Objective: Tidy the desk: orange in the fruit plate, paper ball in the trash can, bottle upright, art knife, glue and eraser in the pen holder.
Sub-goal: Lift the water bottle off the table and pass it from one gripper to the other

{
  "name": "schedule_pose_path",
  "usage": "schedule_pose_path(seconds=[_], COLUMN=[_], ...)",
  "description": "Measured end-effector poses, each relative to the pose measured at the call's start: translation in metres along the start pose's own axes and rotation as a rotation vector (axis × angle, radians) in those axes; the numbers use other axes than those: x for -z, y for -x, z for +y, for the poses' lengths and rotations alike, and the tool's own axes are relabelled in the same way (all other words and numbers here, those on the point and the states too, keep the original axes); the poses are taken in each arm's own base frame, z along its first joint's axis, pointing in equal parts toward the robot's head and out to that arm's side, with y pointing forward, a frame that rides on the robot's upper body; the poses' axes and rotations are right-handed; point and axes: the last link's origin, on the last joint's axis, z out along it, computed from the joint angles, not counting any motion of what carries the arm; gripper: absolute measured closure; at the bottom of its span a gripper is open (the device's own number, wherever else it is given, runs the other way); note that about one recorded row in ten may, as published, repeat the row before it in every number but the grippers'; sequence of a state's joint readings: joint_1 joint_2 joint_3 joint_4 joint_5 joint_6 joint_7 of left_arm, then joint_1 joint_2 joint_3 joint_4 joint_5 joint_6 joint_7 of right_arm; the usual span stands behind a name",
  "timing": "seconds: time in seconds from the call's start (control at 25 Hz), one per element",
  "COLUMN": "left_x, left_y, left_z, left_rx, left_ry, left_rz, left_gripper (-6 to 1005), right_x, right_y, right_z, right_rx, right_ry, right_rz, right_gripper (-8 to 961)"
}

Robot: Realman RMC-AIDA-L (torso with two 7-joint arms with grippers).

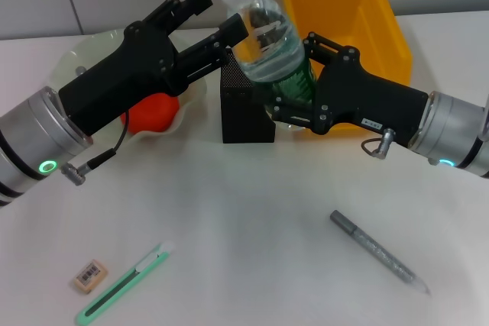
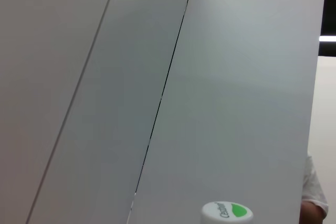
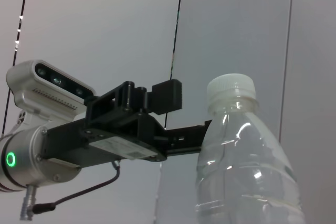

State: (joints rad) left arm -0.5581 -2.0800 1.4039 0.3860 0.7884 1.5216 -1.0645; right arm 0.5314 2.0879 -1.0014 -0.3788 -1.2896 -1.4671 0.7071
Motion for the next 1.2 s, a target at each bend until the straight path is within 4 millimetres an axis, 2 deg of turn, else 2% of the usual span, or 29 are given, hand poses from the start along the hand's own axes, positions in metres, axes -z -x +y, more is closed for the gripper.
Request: schedule_pose_path(seconds=[0.52, 1.2], left_x=[-0.0039, -0.0049], left_y=[-0.0008, -0.0003], left_z=[-0.0002, 0.0008], left_rx=[0.004, 0.002], left_ry=[0.000, 0.004], left_rz=[0.008, 0.008], left_gripper=[139, 140], right_x=[-0.0094, -0.0104], right_y=[-0.0021, -0.0018], right_z=[0.0079, 0.0099], right_rx=[-0.012, -0.017], right_ry=[0.051, 0.058], right_rz=[0.008, 0.001], right_gripper=[186, 187])
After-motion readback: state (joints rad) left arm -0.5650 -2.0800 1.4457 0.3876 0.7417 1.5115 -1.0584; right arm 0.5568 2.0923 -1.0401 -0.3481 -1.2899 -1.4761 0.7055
